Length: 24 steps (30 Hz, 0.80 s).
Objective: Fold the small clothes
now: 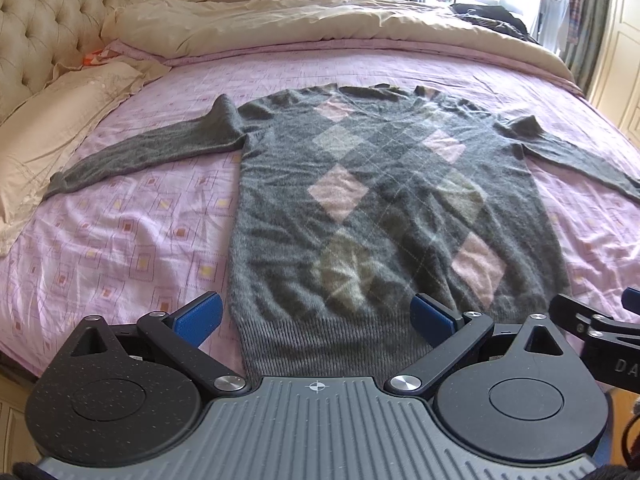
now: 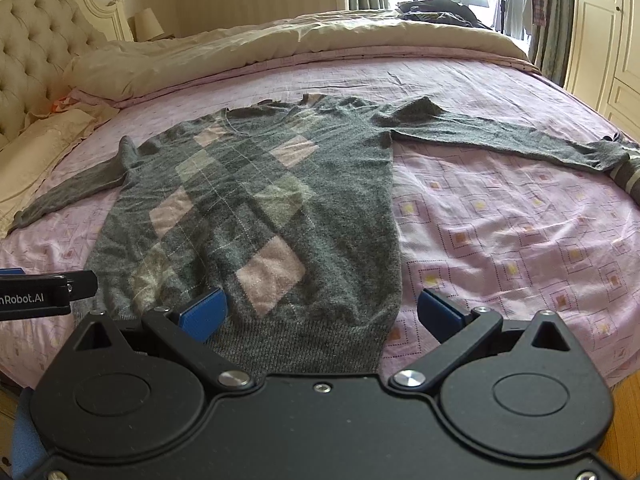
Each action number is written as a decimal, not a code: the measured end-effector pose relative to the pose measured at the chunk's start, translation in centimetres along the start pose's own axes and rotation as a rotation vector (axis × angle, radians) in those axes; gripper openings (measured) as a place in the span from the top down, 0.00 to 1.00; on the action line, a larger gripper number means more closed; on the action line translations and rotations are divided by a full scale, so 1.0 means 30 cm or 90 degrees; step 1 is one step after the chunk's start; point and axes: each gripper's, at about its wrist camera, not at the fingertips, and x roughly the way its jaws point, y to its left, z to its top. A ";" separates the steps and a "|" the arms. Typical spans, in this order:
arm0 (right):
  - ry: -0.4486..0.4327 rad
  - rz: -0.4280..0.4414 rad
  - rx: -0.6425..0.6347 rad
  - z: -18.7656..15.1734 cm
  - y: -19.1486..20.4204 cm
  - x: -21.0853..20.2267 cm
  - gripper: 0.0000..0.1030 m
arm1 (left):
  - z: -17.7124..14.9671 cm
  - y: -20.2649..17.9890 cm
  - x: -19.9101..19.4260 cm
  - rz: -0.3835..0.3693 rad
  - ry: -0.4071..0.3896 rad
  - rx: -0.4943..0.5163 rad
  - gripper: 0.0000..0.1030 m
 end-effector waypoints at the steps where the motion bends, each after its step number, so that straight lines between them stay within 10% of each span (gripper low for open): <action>1: 0.001 -0.002 0.004 0.009 -0.011 0.006 0.01 | 0.012 -0.001 0.009 0.003 -0.005 0.003 0.01; 13: -0.005 -0.010 0.057 0.124 -0.220 0.115 0.10 | 0.133 -0.036 0.129 -0.002 -0.030 0.017 0.01; 24: -0.026 -0.134 0.197 0.282 -0.750 0.264 0.34 | 0.218 -0.053 0.309 0.054 -0.055 0.060 0.01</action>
